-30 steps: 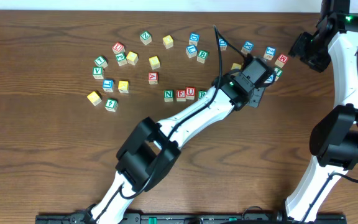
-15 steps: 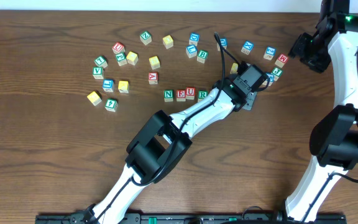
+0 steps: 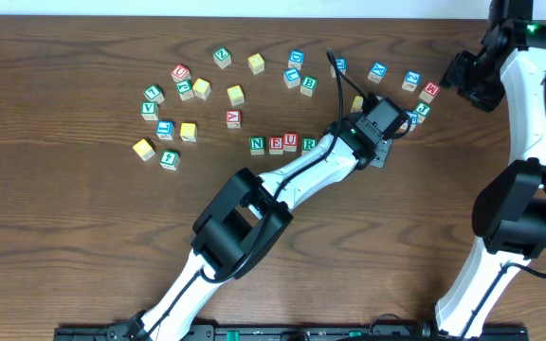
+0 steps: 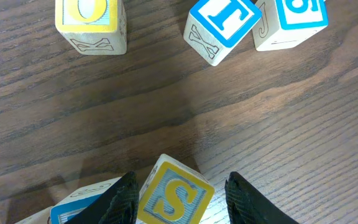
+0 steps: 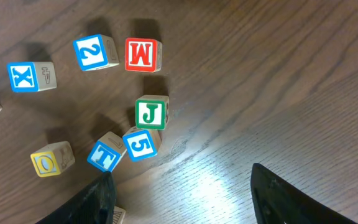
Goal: Spell out NEURIPS
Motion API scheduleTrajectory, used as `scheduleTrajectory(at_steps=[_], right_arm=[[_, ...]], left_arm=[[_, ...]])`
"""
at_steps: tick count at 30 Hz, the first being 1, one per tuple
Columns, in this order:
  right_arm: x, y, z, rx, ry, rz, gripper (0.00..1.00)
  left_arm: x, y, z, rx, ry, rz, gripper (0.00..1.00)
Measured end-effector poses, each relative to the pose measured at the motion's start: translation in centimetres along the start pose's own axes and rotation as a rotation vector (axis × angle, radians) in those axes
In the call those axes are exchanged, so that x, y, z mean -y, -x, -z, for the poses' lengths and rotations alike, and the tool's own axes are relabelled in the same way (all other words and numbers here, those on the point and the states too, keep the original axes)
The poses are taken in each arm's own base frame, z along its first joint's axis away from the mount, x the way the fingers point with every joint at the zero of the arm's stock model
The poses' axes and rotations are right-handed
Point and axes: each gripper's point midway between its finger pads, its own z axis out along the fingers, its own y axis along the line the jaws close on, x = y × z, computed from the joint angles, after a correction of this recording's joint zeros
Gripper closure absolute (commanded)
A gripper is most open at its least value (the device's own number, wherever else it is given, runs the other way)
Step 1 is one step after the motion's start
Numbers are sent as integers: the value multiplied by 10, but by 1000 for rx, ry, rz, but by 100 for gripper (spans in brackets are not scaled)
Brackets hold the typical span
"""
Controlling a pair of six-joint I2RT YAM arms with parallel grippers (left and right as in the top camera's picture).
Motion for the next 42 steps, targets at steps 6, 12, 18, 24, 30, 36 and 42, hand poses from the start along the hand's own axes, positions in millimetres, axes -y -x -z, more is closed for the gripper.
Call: scheduleTrajectory(at_steps=[6, 12, 18, 24, 30, 36, 42], right_arm=[[0, 0, 0, -2, -1, 5, 36], [-1, -3, 0, -12, 2, 14, 36], [-11, -27, 1, -97, 22, 97, 36], [-29, -65, 5, -205, 17, 200, 37], [-62, -110, -4, -281, 16, 329, 50], [-71, -166, -37, -390, -10, 425, 85], [-54, -187, -56, -456, -49, 413, 99]], left_arm=[[-1, 0, 0, -2, 1, -15, 55], [-27, -3, 26, -71, 50, -12, 55], [-97, 46, 149, -4, 105, 102, 55], [-192, 76, 297, 179, 191, 286, 55], [-271, 46, 331, 125, 321, 444, 59], [-334, 15, 329, 45, 419, 577, 61], [-342, 9, 328, 33, 431, 598, 61]])
